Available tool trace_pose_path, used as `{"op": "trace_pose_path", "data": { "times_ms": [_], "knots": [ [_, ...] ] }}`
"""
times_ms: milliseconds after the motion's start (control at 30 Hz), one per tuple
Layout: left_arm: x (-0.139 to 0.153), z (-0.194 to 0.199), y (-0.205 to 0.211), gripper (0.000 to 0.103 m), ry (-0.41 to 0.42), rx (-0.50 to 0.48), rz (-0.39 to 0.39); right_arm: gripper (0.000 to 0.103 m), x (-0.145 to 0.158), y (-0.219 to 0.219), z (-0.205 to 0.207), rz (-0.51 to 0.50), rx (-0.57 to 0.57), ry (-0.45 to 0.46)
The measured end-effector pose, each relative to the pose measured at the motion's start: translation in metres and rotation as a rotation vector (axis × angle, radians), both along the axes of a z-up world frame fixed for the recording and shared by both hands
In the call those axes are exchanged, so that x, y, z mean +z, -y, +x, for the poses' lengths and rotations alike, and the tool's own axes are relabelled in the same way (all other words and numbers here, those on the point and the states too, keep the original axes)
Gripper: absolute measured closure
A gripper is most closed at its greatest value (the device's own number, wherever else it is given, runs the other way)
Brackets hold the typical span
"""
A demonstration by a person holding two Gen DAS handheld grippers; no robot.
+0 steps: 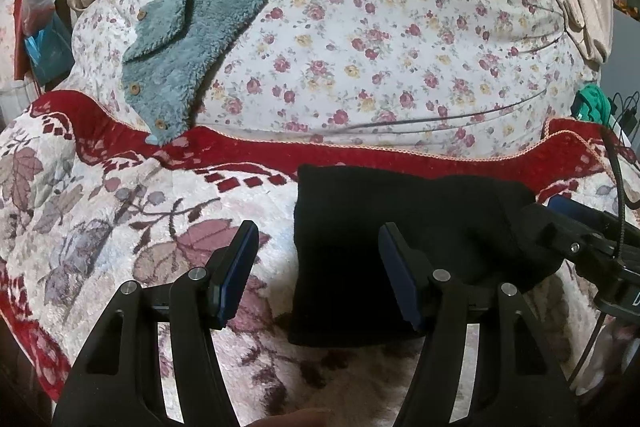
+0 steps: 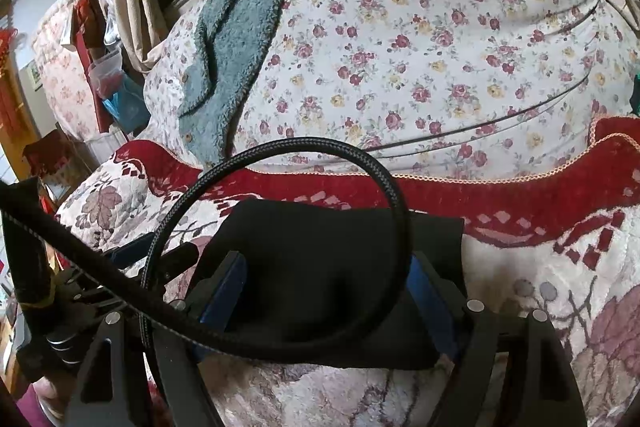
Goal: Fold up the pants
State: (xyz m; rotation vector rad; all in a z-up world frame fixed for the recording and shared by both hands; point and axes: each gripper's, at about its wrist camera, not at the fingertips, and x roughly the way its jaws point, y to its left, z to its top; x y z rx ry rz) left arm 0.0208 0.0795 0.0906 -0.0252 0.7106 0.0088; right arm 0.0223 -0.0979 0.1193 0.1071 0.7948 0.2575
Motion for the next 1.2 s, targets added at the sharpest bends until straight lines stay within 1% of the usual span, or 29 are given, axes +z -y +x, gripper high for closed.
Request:
{"op": "trace_pose_path", "data": {
  "times_ms": [1200],
  "knots": [
    [-0.0012,-0.0018,0.0052,0.040,0.009,-0.011,0.015,0.023,-0.0068,0.0018,0.0004,0.016,0.003,-0.019]
  ]
}}
